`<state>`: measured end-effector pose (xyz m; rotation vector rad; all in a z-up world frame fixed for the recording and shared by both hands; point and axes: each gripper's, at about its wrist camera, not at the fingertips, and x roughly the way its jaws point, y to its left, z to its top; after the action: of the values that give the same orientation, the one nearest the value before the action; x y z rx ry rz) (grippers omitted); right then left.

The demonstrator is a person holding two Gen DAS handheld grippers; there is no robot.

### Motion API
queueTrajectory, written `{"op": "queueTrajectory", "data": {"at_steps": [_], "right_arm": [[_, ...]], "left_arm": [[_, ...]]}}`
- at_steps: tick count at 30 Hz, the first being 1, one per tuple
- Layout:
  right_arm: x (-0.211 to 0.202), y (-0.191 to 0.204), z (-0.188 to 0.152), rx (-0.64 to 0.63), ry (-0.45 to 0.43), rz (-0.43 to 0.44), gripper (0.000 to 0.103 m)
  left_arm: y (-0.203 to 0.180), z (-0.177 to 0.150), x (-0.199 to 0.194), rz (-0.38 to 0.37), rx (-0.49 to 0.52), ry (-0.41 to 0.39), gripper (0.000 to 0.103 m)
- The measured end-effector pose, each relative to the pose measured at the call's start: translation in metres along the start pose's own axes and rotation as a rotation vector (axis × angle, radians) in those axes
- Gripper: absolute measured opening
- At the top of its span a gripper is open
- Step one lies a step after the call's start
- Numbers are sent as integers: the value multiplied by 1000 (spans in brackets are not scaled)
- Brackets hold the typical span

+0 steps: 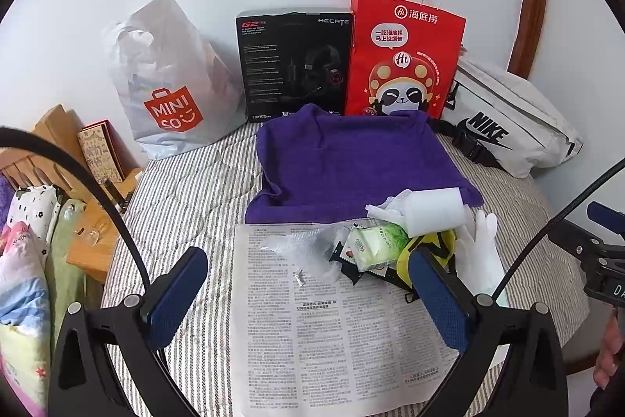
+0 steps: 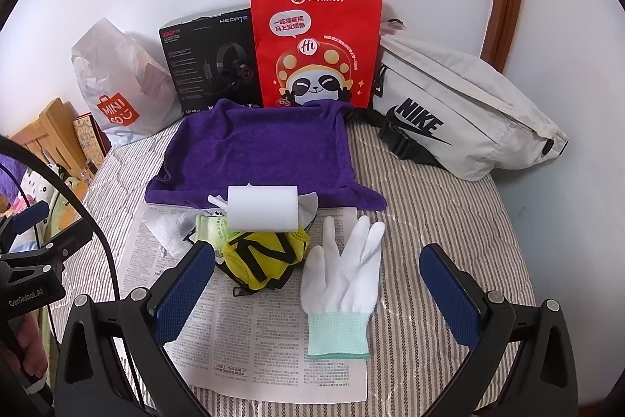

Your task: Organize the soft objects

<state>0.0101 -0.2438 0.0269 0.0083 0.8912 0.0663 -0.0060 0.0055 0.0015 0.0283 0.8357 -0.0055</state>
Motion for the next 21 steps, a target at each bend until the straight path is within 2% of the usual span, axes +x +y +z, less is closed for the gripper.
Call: {"op": "queueTrajectory", "data": {"at_steps": [12, 15, 21], "right_arm": [[-3, 2, 0, -7, -16, 27, 103], [-3, 2, 1, -8, -23, 37, 103], [6, -5, 1, 9, -20, 60, 103]], "left_arm": [[0, -1, 1, -2, 1, 2, 103], [0, 0, 3, -22, -2, 3, 103], [8, 0, 23, -22, -12, 25, 103]]}}
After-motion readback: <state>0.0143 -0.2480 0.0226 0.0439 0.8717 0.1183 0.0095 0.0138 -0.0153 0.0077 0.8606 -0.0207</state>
